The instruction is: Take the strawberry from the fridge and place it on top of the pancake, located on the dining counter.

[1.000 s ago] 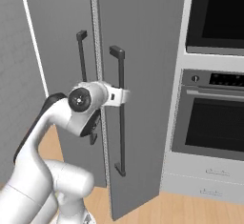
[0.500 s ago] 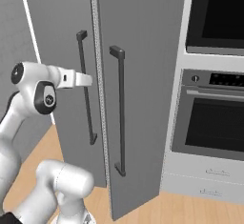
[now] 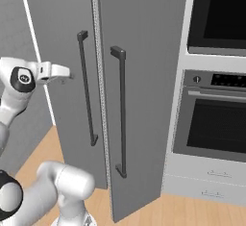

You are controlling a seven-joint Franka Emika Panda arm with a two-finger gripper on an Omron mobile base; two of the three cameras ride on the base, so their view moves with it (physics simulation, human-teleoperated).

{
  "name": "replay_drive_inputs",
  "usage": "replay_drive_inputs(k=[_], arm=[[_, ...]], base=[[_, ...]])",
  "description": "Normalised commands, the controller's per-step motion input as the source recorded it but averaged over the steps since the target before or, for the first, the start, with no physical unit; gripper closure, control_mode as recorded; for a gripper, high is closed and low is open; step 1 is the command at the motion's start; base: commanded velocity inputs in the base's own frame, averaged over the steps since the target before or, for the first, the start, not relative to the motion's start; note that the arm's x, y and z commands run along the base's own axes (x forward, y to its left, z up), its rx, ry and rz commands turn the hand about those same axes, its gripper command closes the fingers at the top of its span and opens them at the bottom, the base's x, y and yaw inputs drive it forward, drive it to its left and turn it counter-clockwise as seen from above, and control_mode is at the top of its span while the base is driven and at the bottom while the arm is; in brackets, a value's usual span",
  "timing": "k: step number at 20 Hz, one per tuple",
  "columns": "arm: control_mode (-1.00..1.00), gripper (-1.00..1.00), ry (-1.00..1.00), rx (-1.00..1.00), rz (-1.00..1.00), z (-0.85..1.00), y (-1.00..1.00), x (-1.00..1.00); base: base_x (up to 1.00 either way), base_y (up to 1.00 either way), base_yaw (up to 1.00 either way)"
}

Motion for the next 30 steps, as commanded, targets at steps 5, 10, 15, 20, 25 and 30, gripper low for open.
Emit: replay_drive_inputs(k=[5,10,15,20,25,30], arm=[[-1.0,-1.0,0.16,-0.07,-0.06,0.0,-0.01,0.94],[-1.0,-1.0,0.06,-0.01,-0.01,-0.01,-0.17,0.82],[-1.0,-1.0,0.0,0.0,0.0,-0.09,-0.42,0.39],[-1.0,-1.0,0.0,0.0,0.03,-0.06,-0.52,0.28],[-1.0,-1.0,0.0,0.0,0.05,-0.04,-0.55,0.11],[-1.0,-1.0,0.0,0.0,0.01,0.0,-0.55,0.0]], base=[[0.0,0.0,0.0],[0.0,0.0,0.0],[0.0,0.0,0.0],[0.0,0.0,0.0],[0.0,0.0,0.0],[0.0,0.0,0.0]])
